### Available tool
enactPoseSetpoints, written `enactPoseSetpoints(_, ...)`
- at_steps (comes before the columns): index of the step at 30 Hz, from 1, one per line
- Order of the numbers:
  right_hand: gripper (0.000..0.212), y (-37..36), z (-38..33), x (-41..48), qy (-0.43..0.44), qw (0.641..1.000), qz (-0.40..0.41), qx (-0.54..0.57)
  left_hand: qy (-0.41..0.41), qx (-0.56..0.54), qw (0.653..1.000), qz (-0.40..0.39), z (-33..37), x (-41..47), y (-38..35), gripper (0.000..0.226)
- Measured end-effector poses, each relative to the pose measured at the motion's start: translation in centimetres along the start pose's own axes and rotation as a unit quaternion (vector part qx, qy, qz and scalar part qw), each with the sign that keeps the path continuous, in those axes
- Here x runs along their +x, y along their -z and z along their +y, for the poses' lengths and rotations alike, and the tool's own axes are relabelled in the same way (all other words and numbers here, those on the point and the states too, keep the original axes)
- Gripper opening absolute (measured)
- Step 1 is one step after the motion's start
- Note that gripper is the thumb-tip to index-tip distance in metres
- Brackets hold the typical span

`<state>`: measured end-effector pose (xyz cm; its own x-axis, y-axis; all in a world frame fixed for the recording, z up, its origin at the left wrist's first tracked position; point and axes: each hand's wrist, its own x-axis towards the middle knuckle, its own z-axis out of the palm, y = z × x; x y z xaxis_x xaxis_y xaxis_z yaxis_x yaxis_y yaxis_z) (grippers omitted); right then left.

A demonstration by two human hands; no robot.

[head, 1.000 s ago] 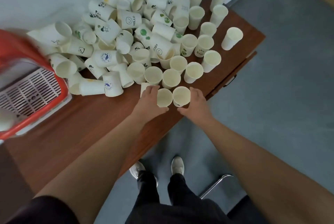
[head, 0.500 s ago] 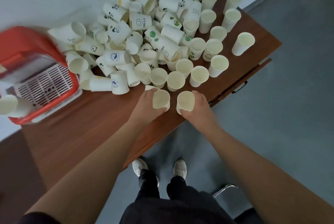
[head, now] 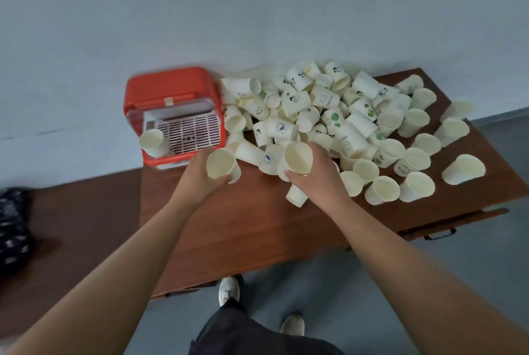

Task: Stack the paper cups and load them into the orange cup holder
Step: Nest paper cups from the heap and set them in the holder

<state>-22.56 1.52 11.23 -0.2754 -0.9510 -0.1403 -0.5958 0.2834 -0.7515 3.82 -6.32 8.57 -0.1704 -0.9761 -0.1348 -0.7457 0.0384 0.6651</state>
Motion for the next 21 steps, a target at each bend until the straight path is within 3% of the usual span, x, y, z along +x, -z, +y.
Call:
enactPoseSetpoints(12, 0.076, -13.9, -14.9, 6.2, 0.062, 0.995, -0.078, -0.008, 0.113, -0.082, 0.979, 0.15, -13.7, 5.5, 14.7, 0.073)
enactPoseSetpoints(21, 0.076, -20.4, -17.7, 10.3, 0.015, 0.997, -0.069, -0.016, 0.053, -0.102, 0.988, 0.104, -17.7, 12.4, 13.7, 0.077)
